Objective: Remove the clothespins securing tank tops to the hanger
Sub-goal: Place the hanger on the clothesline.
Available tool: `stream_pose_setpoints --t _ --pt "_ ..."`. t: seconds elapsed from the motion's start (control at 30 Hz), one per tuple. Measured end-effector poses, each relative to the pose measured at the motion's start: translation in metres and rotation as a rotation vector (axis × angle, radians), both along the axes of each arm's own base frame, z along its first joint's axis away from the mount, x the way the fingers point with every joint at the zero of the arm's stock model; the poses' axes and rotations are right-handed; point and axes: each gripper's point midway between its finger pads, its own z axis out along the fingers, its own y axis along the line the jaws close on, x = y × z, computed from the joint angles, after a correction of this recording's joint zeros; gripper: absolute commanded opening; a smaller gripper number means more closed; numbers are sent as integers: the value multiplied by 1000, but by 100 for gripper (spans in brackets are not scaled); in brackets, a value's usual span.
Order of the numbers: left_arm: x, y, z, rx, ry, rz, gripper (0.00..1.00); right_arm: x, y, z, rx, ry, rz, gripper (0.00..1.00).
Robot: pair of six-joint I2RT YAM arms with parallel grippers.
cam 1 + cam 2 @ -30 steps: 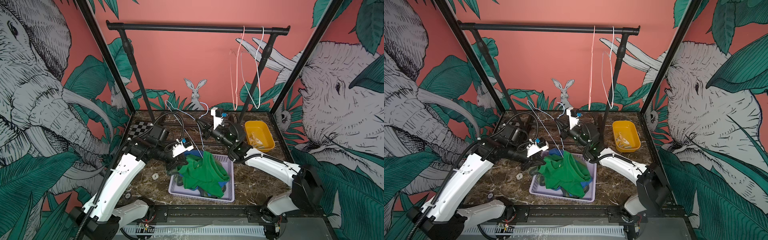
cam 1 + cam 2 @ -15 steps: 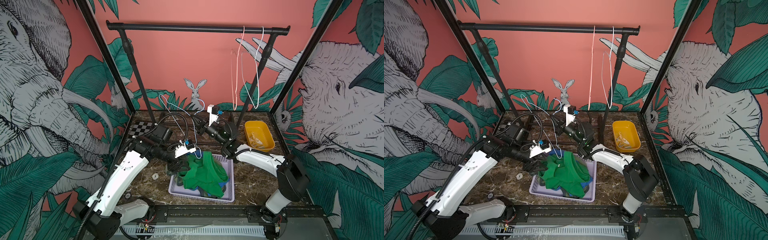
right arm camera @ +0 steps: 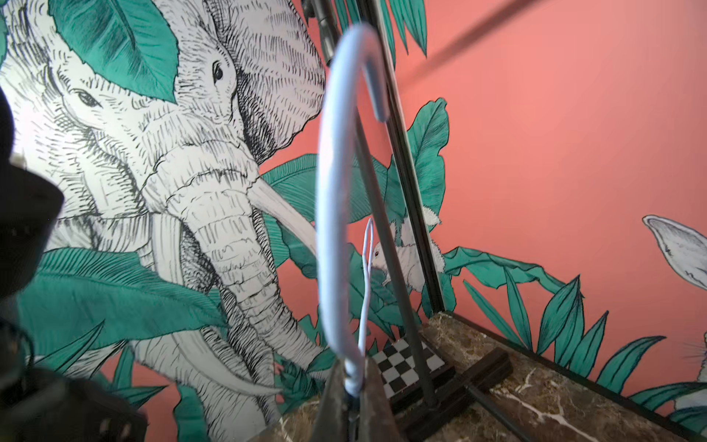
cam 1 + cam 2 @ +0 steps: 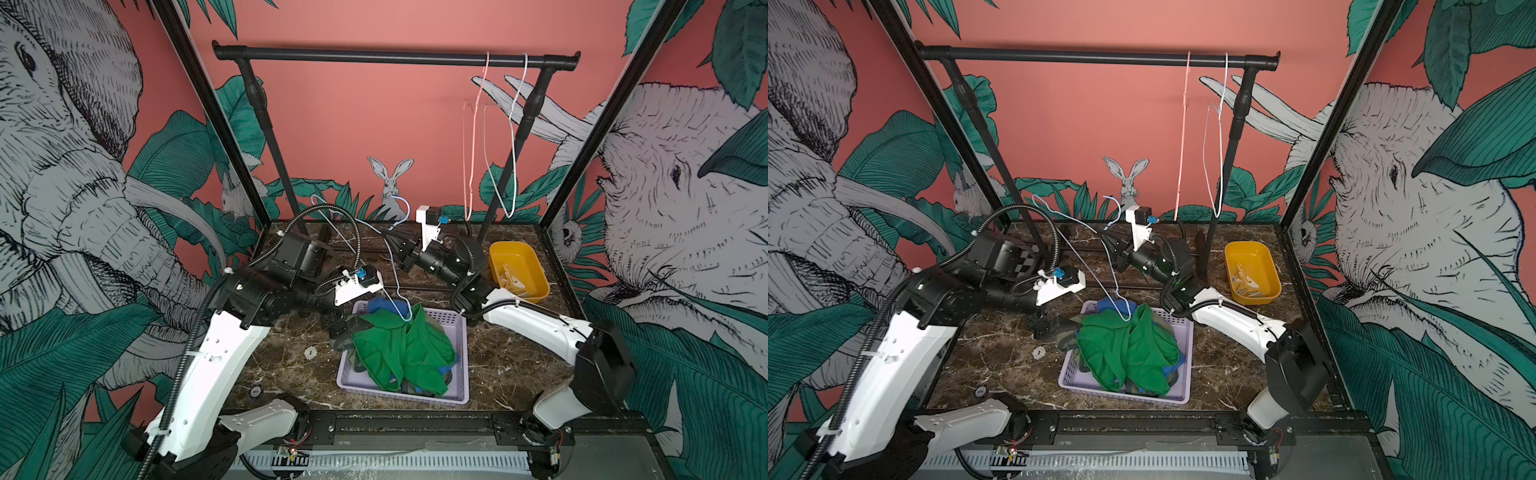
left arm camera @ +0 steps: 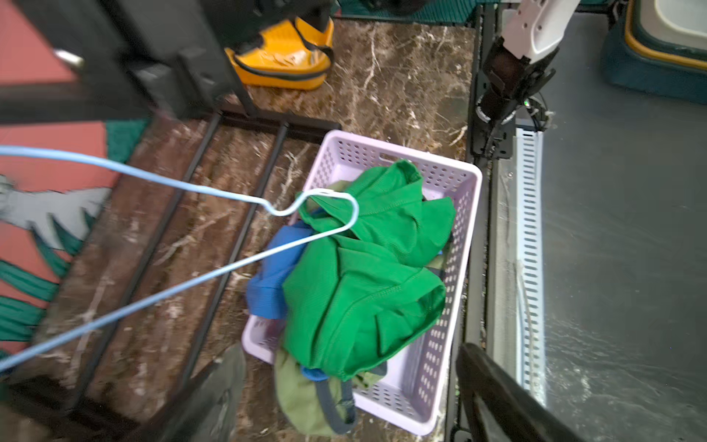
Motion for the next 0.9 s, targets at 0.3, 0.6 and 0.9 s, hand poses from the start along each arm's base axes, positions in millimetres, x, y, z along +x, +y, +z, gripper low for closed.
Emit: stream_pose_setpoints --t 0.3,0.6,0.9 --pt "14 4 91 -97 -246 55 98 -86 -45 15 -201 -26 133 0" --pt "22 -17 78 -71 -165 -56 93 -141 -74 14 -370 -36 214 0" --pt "-7 -21 43 -45 -22 -196 74 -156 -81 36 -408 -84 252 0"
